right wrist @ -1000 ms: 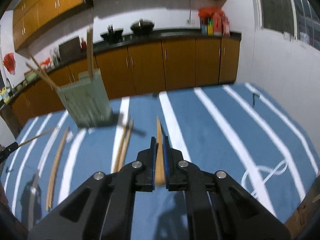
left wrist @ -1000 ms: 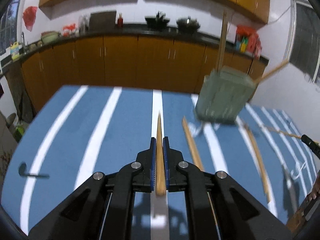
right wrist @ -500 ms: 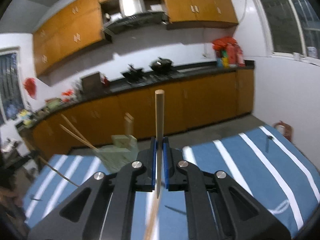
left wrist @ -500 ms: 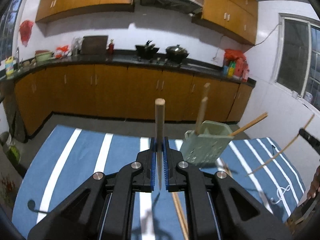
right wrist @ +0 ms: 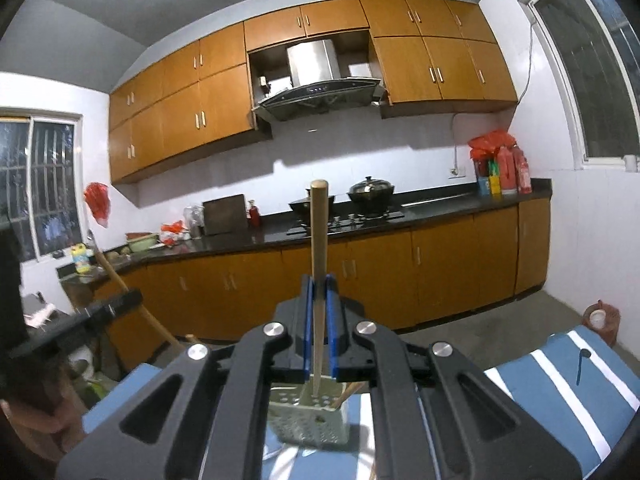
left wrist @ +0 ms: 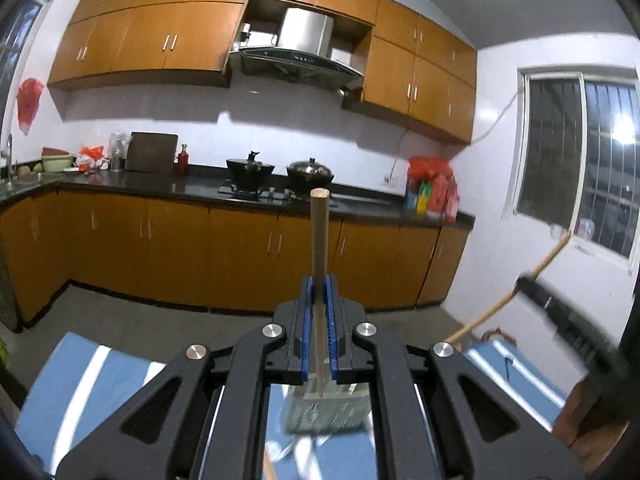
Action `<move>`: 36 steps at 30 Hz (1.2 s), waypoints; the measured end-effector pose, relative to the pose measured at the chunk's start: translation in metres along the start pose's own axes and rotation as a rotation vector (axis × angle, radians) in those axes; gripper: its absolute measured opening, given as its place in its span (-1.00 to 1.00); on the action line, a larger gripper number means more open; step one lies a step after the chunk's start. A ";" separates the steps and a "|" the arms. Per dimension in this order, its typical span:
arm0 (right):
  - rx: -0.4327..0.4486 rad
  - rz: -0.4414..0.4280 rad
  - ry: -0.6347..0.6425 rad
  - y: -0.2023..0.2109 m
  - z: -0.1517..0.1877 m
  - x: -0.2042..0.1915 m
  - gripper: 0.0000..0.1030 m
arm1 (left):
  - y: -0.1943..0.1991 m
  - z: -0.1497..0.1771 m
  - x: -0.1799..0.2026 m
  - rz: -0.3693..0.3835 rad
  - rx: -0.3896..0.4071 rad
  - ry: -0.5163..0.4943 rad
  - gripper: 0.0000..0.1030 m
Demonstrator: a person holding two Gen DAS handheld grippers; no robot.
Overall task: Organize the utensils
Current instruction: 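Lift both chopsticks upright and lower them into the green holder, then open both tools to release the chopsticks into the holder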
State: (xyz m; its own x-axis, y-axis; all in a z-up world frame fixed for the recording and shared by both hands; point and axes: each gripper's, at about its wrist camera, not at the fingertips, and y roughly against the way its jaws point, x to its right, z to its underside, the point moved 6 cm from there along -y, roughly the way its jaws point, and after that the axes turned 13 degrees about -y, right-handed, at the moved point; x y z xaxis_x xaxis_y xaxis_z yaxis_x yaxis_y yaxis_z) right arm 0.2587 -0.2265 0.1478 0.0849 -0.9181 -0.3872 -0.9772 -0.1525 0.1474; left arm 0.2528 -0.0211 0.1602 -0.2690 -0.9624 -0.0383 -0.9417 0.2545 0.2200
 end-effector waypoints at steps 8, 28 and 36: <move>-0.094 0.021 -0.048 -0.053 0.029 0.015 -0.85 | -0.048 0.032 0.005 -0.003 -0.057 0.000 -0.87; -0.068 0.033 -0.047 -0.012 0.032 0.014 -0.67 | -0.026 0.031 0.003 0.009 -0.079 0.001 -0.51; -0.196 0.180 -0.071 0.023 0.098 0.073 -0.57 | 0.020 0.066 -0.021 -0.077 -0.131 -0.040 -0.41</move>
State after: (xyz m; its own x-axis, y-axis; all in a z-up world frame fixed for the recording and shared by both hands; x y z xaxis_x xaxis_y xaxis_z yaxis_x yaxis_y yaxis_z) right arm 0.2232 -0.2609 0.0336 -0.1072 -0.9101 -0.4003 -0.9186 -0.0633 0.3900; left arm 0.2258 0.0104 0.1013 -0.2075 -0.9733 -0.0982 -0.9262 0.1632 0.3399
